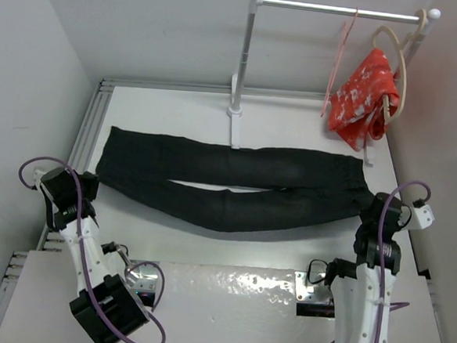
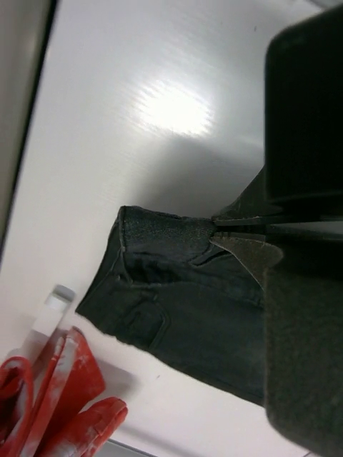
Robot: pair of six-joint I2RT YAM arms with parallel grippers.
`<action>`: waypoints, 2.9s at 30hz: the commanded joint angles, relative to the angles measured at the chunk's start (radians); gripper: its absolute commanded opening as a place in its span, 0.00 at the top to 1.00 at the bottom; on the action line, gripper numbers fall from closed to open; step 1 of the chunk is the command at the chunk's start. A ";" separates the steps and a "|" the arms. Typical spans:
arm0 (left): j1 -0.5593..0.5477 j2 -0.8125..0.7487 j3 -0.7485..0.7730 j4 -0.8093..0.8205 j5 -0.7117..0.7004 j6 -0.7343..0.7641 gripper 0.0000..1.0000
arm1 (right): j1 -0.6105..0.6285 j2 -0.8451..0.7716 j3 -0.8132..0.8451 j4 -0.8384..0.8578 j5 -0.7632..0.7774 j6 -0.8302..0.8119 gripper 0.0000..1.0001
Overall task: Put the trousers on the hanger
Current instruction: Fold the trousers at the center of the board.
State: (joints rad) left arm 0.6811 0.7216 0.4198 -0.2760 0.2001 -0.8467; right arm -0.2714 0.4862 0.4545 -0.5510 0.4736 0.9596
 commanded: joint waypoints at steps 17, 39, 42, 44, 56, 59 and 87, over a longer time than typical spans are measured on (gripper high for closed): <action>-0.103 0.137 0.157 0.066 -0.286 -0.057 1.00 | 0.026 0.383 0.222 0.112 0.108 -0.073 1.00; -0.379 0.613 0.471 0.118 -0.587 -0.072 1.00 | 0.026 0.900 0.446 0.404 0.066 -0.062 1.00; -0.426 0.650 0.511 0.135 -0.636 -0.055 1.00 | 0.024 0.952 0.486 0.424 0.065 -0.078 1.00; -0.452 0.673 0.565 0.133 -0.686 -0.031 1.00 | 0.024 0.976 0.493 0.451 0.059 -0.081 1.00; -0.497 1.030 0.839 0.035 -0.746 0.104 1.00 | 0.026 1.206 0.601 0.523 0.010 -0.110 0.99; -0.496 1.124 0.914 -0.017 -0.745 0.121 1.00 | 0.024 1.253 0.628 0.520 0.014 -0.099 0.96; -0.506 1.021 0.891 -0.077 -0.754 0.229 0.53 | 0.026 0.958 0.345 0.681 -0.289 0.020 0.20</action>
State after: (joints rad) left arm 0.1654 1.8713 1.3808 -0.3302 -0.5400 -0.6178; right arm -0.2462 1.5303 0.8593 0.0395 0.2966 0.9257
